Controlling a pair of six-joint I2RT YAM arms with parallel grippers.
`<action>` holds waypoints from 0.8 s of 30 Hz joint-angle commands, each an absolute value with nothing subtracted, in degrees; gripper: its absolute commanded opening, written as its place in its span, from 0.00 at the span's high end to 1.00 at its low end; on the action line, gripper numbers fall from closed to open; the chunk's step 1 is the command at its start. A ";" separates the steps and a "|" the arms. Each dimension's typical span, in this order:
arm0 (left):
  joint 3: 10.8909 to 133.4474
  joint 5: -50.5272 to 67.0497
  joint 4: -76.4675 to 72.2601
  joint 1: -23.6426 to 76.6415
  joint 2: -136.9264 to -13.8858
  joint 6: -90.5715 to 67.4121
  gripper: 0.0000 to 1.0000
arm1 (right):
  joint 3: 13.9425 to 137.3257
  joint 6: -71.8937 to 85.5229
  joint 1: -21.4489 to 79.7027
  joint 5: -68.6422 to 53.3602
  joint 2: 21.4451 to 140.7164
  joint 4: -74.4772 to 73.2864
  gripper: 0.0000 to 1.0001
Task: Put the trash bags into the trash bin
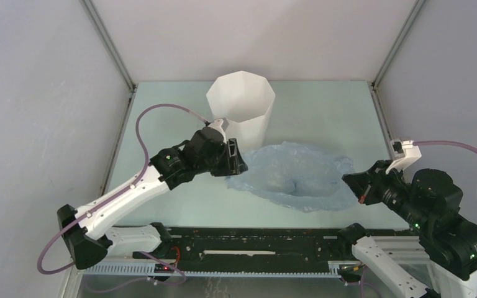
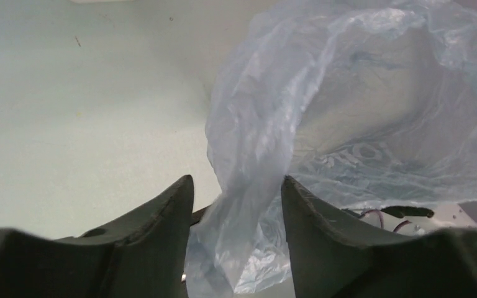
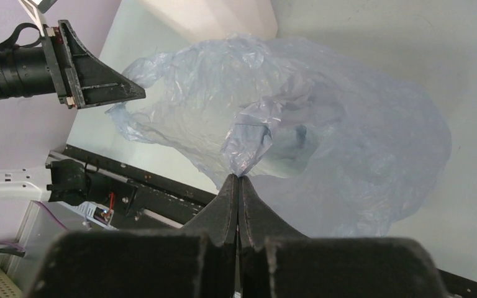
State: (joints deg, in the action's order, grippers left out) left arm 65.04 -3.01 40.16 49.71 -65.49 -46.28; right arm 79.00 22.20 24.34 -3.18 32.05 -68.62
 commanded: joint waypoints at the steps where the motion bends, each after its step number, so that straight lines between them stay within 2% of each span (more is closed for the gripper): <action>1: 64.52 -4.39 39.46 50.09 -65.96 -45.66 0.50 | 78.51 23.78 23.99 -1.95 31.38 -70.19 1.00; 5: 65.83 -3.36 39.48 50.10 -65.52 -45.42 0.88 | 78.14 24.90 24.00 -0.97 31.57 -71.41 1.00; 7: 66.56 -2.56 39.52 50.16 -65.04 -45.44 0.99 | 78.24 25.51 24.00 -0.14 32.28 -73.19 0.88; 8: 66.93 -2.06 39.50 50.13 -64.73 -45.52 1.00 | 78.53 26.18 23.99 1.84 33.04 -74.96 0.79; 10: 67.38 -0.90 39.00 50.05 -64.08 -45.74 1.00 | 78.91 28.50 23.99 5.05 34.55 -78.99 0.54; 14: 67.33 2.45 35.83 50.09 -62.80 -47.37 1.00 | 78.16 31.84 23.99 9.98 37.49 -85.02 0.11; 15: 67.40 3.54 35.01 50.15 -62.63 -48.01 1.00 | 77.67 32.19 23.99 11.29 38.08 -86.51 0.06; 19: 66.81 5.32 32.29 50.11 -61.89 -49.69 1.00 | 76.49 31.65 23.99 16.07 38.78 -86.74 0.00; 24: 66.88 6.06 31.16 50.10 -62.18 -50.07 1.00 | 73.77 30.01 24.07 17.89 39.53 -83.63 0.01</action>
